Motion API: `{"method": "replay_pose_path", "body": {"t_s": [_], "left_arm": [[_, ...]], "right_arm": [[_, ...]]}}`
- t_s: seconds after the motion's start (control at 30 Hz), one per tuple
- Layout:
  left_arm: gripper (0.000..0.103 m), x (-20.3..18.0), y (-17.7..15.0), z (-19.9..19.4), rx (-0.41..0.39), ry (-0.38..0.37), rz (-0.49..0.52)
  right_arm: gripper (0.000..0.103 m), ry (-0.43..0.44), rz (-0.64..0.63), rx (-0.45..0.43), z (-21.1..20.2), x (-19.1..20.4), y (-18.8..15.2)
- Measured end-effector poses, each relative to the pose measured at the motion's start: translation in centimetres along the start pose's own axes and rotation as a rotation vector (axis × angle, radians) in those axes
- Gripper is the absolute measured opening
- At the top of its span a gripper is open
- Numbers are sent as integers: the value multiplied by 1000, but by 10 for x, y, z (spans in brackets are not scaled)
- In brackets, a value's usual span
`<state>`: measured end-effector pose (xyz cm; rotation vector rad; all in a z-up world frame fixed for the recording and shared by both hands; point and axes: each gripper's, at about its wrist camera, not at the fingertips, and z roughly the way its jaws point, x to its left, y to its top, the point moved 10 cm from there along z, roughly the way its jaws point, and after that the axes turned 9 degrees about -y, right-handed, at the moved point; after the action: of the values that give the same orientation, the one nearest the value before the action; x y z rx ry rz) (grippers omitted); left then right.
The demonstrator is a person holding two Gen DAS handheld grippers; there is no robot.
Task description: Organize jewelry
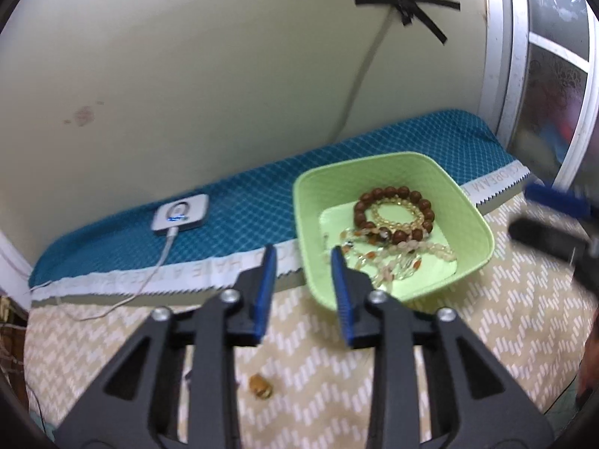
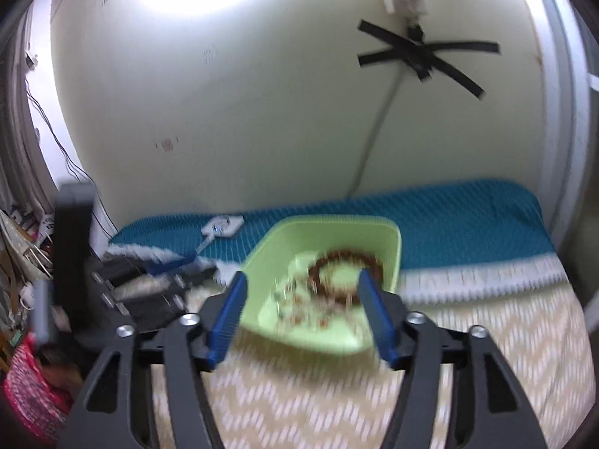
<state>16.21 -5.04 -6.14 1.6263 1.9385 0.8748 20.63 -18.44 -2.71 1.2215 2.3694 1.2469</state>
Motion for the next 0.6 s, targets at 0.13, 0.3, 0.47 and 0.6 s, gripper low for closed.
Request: {"method": "replay_pose_path", "body": {"t_s": [0.13, 0.3, 0.47, 0.6], "left_arm": [[51, 6, -23, -37, -38, 21, -39], [55, 7, -64, -77, -65, 22, -88], [77, -2, -96, -114, -107, 15, -97], [85, -11, -107, -143, -170, 11, -94]], "right_arm": [[60, -81, 80, -5, -18, -7, -31], [65, -208, 133, -45, -45, -13, -52], [72, -266, 139, -97, -85, -7, -68], [74, -295, 123, -132, -120, -1, -80]]}}
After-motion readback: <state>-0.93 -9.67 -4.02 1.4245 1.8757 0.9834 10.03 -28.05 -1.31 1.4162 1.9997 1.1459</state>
